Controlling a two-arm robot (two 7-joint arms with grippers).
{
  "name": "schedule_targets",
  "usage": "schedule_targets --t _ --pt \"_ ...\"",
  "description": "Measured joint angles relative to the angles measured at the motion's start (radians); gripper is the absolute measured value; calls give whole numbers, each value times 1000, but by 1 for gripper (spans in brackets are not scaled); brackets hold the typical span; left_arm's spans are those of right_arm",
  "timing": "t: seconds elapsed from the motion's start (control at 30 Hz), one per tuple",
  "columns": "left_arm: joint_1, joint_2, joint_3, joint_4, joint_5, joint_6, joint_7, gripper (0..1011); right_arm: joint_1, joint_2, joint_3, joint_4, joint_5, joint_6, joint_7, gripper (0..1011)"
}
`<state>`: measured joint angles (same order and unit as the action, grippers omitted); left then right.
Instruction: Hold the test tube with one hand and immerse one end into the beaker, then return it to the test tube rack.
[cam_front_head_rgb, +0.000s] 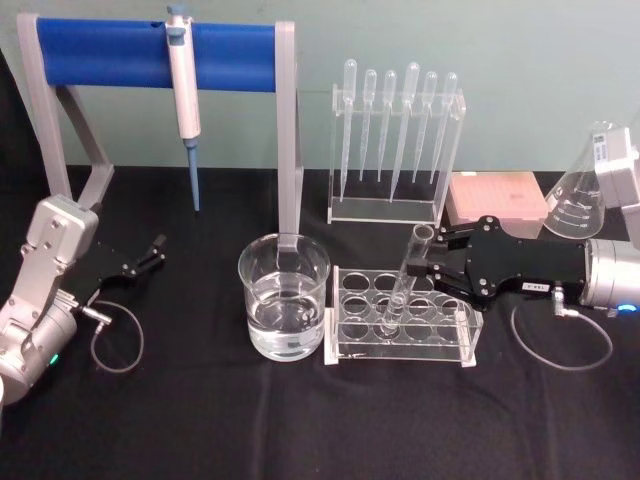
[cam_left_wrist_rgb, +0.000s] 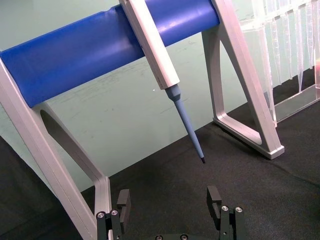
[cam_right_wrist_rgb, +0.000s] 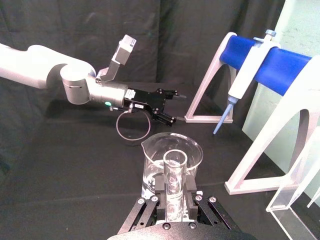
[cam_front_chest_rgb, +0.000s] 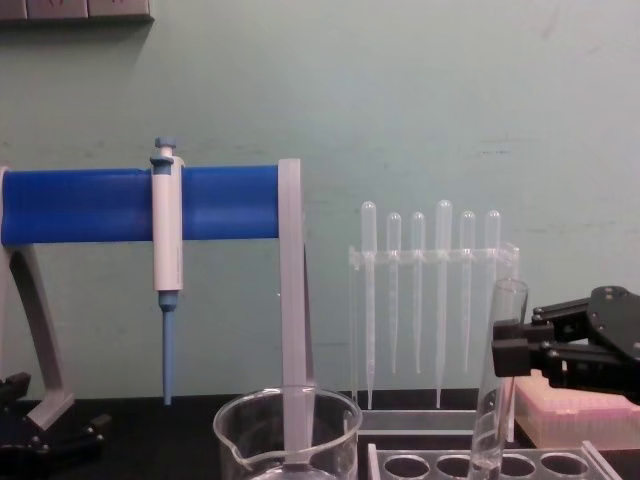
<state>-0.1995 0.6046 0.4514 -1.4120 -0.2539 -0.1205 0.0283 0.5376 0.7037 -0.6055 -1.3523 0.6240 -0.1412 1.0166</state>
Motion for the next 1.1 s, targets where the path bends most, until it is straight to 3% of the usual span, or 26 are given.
schedule_targets --t 0.63,1.1 --pt "0 0 0 0 0 0 0 1000 0 -28 -6 52 -13 -25 13 238" --pt "0 0 0 0 0 0 0 1000 -1 -27 -6 50 -13 -24 12 238"
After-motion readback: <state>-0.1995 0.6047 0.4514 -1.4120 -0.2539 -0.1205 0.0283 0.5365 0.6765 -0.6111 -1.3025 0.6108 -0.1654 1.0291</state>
